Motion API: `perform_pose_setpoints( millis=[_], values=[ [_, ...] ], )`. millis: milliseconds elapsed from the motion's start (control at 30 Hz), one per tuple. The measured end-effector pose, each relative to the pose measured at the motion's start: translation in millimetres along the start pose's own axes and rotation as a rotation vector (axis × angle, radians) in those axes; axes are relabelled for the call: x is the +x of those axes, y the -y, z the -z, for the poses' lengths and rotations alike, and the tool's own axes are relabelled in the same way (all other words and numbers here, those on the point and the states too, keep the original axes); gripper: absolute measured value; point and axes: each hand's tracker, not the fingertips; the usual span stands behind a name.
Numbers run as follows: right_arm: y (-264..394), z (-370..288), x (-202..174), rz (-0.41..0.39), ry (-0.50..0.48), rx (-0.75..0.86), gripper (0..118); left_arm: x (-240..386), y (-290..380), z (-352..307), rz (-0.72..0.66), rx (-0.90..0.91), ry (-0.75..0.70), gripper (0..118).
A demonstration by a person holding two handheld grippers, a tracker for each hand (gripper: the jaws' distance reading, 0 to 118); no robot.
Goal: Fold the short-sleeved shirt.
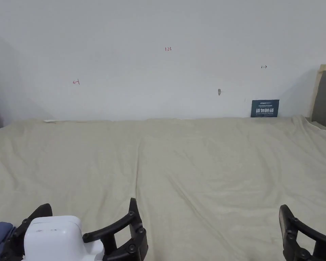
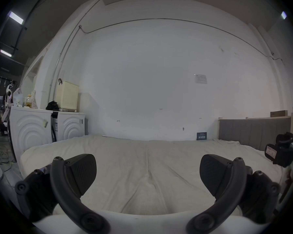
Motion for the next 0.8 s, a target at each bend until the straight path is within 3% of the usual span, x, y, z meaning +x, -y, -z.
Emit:
perform_pose_setpoints(
  millis=[367,600,800],
  values=[
    [3,4,-10,-0.043,-0.069,-0.040,103,24,-13,6,0.061,-0.039,-0.121,118],
    [3,6,-13,-0.044,-0.093,-0.066,103,43,-14,-1,0.226,-0.039,-0.285,118],
    [3,9,-14,-0.043,-0.093,-0.087,103,40,-17,-4,0.133,-0.064,-0.181,118]
  ],
)
